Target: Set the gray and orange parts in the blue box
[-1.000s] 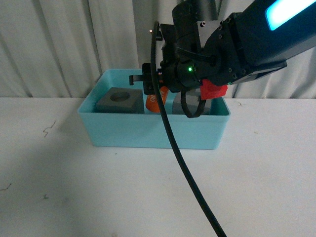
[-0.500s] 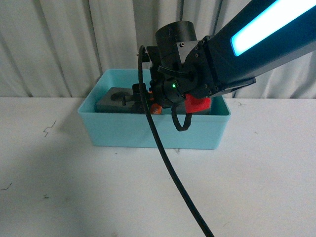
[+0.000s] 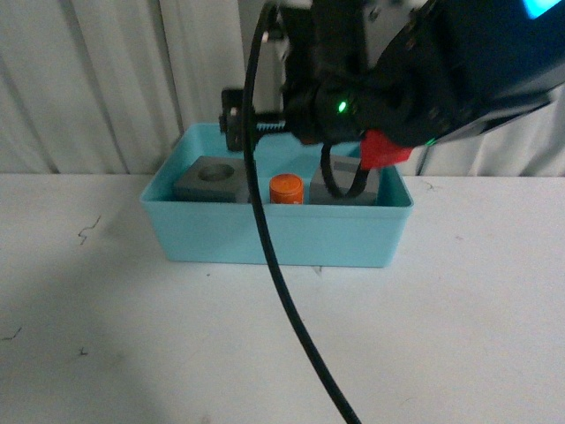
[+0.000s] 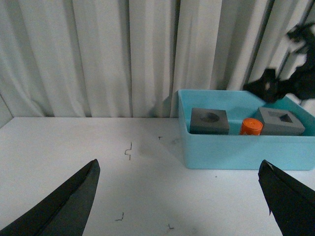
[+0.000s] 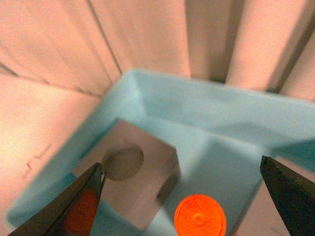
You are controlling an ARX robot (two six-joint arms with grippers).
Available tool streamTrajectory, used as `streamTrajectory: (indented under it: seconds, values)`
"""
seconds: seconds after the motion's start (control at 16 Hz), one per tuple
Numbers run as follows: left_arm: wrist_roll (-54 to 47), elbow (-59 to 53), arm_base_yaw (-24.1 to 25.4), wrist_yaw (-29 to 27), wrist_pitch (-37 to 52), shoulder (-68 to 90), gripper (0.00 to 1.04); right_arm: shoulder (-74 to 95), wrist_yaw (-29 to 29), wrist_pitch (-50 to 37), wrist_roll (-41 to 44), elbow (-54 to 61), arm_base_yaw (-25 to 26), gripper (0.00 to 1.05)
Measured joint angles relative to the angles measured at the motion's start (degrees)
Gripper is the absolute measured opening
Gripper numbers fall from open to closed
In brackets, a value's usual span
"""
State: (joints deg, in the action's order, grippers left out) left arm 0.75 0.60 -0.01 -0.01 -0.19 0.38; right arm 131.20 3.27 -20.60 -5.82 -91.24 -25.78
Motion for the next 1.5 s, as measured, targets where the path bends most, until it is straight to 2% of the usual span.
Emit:
streamTrajectory:
  seconds: [0.12, 0.25, 0.31, 0.44, 0.5, 0.56, 0.69, 0.75, 0.81, 0.88, 0.94, 1.0, 1.12, 1.19, 1.25, 1.31, 1.5]
  values:
    - [0.00, 0.00, 0.00, 0.00, -0.02, 0.00, 0.98, -14.73, -1.18, -6.82, -0.13, 12.28, 3.13, 0.98]
    - [-0.02, 0.00, 0.00, 0.00, -0.02, 0.00, 0.98, -30.73, -4.26, -8.87, -0.11, 27.71, 8.09, 0.98]
    - [-0.02, 0.00, 0.00, 0.00, -0.02, 0.00, 0.98, -38.88, -5.79, -6.75, -0.61, 36.83, 10.71, 0.98]
    - [-0.02, 0.00, 0.00, 0.00, -0.02, 0.00, 0.98, -54.42, -11.32, -0.13, -1.84, 53.05, 12.79, 0.98]
    - [-0.02, 0.00, 0.00, -0.02, -0.02, 0.00, 0.98, -64.19, -15.32, 5.09, -4.68, 60.37, 11.85, 0.98]
    - [0.00, 0.00, 0.00, 0.00, -0.02, 0.00, 0.98, -73.81, -20.65, 10.97, -8.11, 66.42, 8.37, 0.98]
    - [0.00, 0.00, 0.00, 0.00, -0.02, 0.00, 0.98, -84.00, -30.27, 23.61, -17.51, 72.15, -1.77, 0.98]
    - [-0.02, 0.00, 0.00, 0.00, 0.00, -0.02, 0.98, -83.80, -35.08, 26.77, -23.23, 72.06, -6.91, 0.98]
    - [-0.02, 0.00, 0.00, 0.02, 0.00, -0.02, 0.98, -82.68, -36.11, 26.25, -27.26, 72.15, -10.25, 0.98]
    - [-0.02, 0.00, 0.00, 0.11, -0.04, 0.00, 0.98, -82.77, -36.06, 7.98, -23.19, 77.37, -8.92, 0.88]
    - [0.00, 0.00, 0.00, -0.20, -0.02, 0.00, 0.98, -86.40, -34.29, -3.43, -15.93, 83.34, -5.84, 0.77]
    - [-0.02, 0.00, 0.00, -0.13, -0.02, 0.00, 0.98, -91.06, -31.71, -10.71, -7.39, 87.76, -2.16, 0.65]
    - [-0.02, 0.00, 0.00, 0.00, 0.00, 0.00, 0.98, -98.71, -25.88, -8.63, 1.64, 88.13, 3.52, 0.41]
    - [-0.02, 0.00, 0.00, 0.00, -0.02, 0.00, 0.98, -101.68, -22.84, -6.05, 3.43, 88.52, 6.40, 0.28]
    - [0.00, 0.00, 0.00, -0.02, -0.02, 0.00, 0.98, -102.92, -20.68, -8.09, 4.33, 90.40, 8.72, 0.15]
    - [0.00, 0.00, 0.00, 0.00, 0.00, 0.00, 0.98, -104.43, -18.84, -4.66, 4.68, 90.58, 10.54, 0.04]
    - [-0.02, 0.00, 0.00, 0.00, 0.00, 0.00, 0.98, -111.86, -13.64, 1.22, 5.44, 90.58, 15.76, 0.02]
